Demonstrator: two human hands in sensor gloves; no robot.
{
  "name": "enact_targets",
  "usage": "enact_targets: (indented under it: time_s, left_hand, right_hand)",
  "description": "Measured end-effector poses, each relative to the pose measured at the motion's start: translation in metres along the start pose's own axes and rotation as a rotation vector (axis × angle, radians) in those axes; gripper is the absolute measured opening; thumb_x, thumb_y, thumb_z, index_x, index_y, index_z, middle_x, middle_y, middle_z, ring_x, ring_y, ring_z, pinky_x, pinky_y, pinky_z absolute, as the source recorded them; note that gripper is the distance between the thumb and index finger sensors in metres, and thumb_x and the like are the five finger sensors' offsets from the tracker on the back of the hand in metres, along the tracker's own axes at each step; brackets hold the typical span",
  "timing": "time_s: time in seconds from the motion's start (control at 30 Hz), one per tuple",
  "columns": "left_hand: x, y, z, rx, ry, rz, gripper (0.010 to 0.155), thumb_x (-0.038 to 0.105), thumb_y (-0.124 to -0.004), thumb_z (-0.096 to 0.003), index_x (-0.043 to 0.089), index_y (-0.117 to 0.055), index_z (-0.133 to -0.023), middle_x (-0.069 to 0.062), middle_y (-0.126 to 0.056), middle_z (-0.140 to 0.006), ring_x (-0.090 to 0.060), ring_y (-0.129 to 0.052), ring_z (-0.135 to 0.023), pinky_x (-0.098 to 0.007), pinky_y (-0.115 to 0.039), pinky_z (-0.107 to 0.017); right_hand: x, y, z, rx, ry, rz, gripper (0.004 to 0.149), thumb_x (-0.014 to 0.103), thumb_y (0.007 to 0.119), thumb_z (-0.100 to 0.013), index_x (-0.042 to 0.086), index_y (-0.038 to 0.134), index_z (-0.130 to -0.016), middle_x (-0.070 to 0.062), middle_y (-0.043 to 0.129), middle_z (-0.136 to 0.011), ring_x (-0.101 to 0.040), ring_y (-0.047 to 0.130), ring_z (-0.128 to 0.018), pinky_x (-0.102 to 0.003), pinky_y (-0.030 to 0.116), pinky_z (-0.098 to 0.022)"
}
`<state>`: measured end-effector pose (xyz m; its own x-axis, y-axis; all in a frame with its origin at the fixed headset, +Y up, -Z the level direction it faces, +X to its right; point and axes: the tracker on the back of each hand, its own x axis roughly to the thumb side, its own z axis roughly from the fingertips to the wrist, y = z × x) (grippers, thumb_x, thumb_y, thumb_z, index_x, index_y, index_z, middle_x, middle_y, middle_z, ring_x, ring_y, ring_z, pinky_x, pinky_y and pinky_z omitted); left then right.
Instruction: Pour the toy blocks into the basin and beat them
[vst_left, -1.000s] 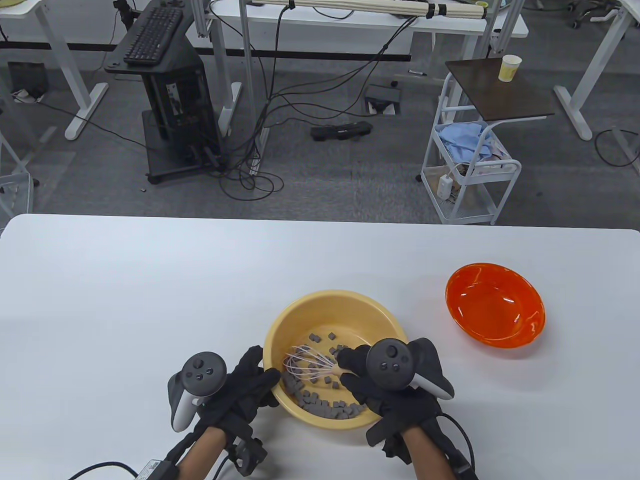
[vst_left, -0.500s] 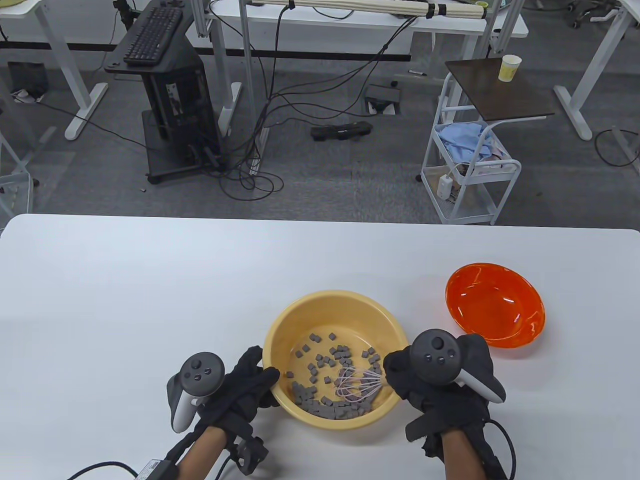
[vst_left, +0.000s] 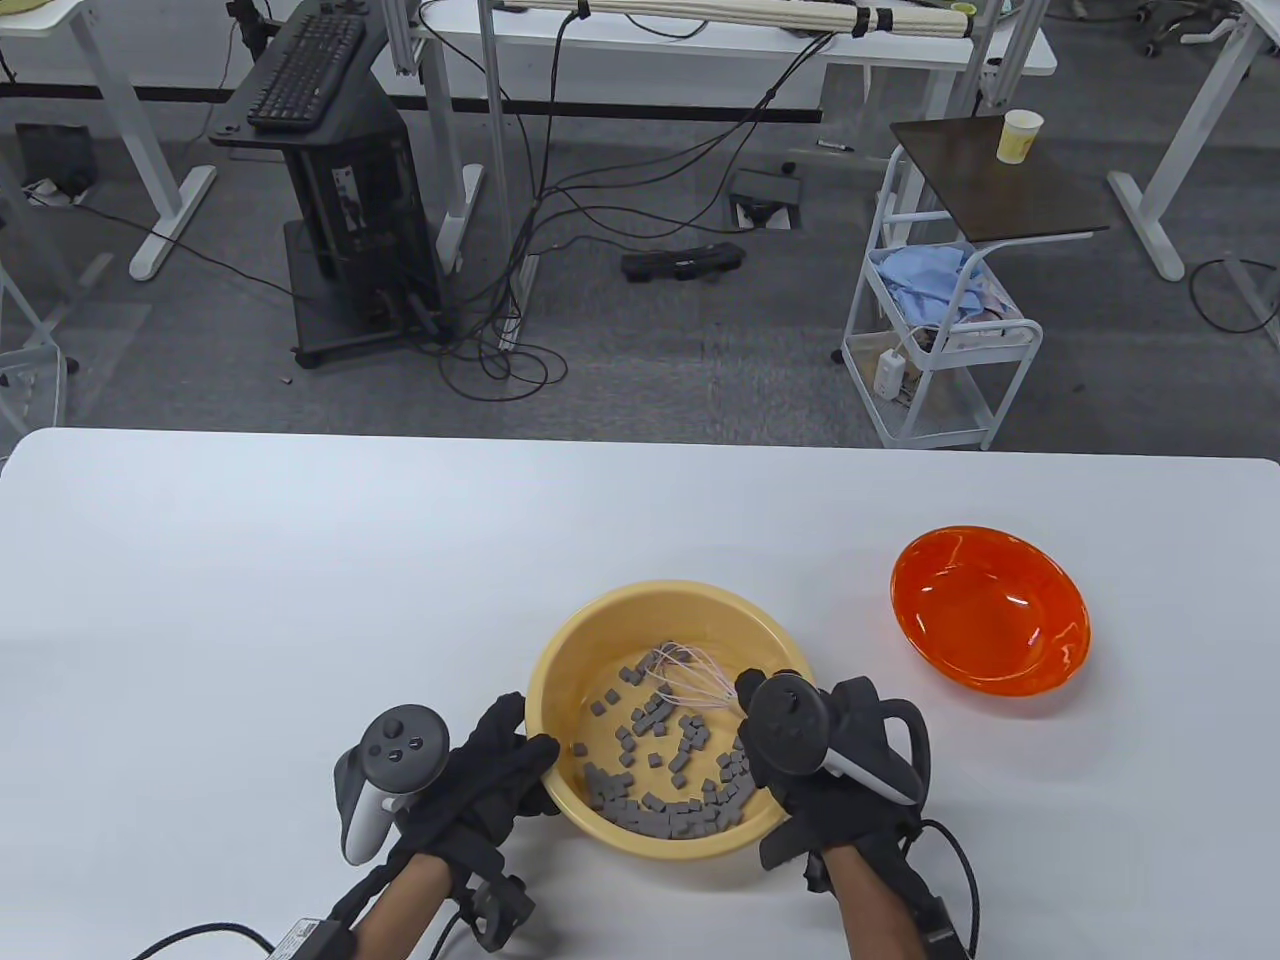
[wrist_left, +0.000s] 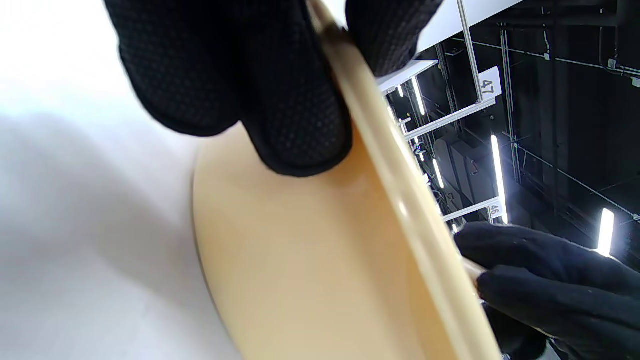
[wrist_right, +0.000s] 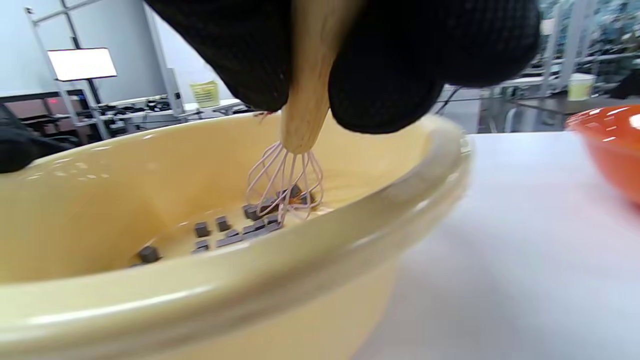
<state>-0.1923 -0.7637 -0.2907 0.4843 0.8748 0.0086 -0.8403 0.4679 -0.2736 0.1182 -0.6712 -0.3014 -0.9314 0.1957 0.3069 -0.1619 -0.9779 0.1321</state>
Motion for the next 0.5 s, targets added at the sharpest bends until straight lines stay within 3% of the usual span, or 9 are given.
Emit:
enact_targets:
  time_s: [0.13,0.5]
  left_hand:
    - [0.000,0.000,0.000,0.000,-0.002,-0.008,0.072,0.032,-0.069,-0.0682,-0.017,-0.037,-0.111,-0.022,-0.086,-0.085,-0.009,-0.109,-0.057,-0.039,-0.093,-0.049]
    - [0.001,-0.001,0.000,-0.006,0.002,-0.029,0.073,0.032,-0.068,-0.0687,-0.018,-0.036,-0.111,-0.023,-0.086,-0.086,-0.010,-0.109,-0.058,-0.040,-0.092,-0.049]
  right_hand:
    - [0.011,0.003,0.000,0.005,-0.077,-0.022,0.049,0.019,0.080,-0.067,0.004,0.064,-0.111,-0.033,0.066,-0.106,-0.040,0.087,-0.059,-0.048,0.079,-0.045]
    - [0.021,0.000,0.002,0.157,-0.195,-0.174,0.050,0.020,0.079,-0.068,0.001,0.064,-0.111,-0.034,0.067,-0.106,-0.038,0.088,-0.056,-0.047,0.080,-0.042]
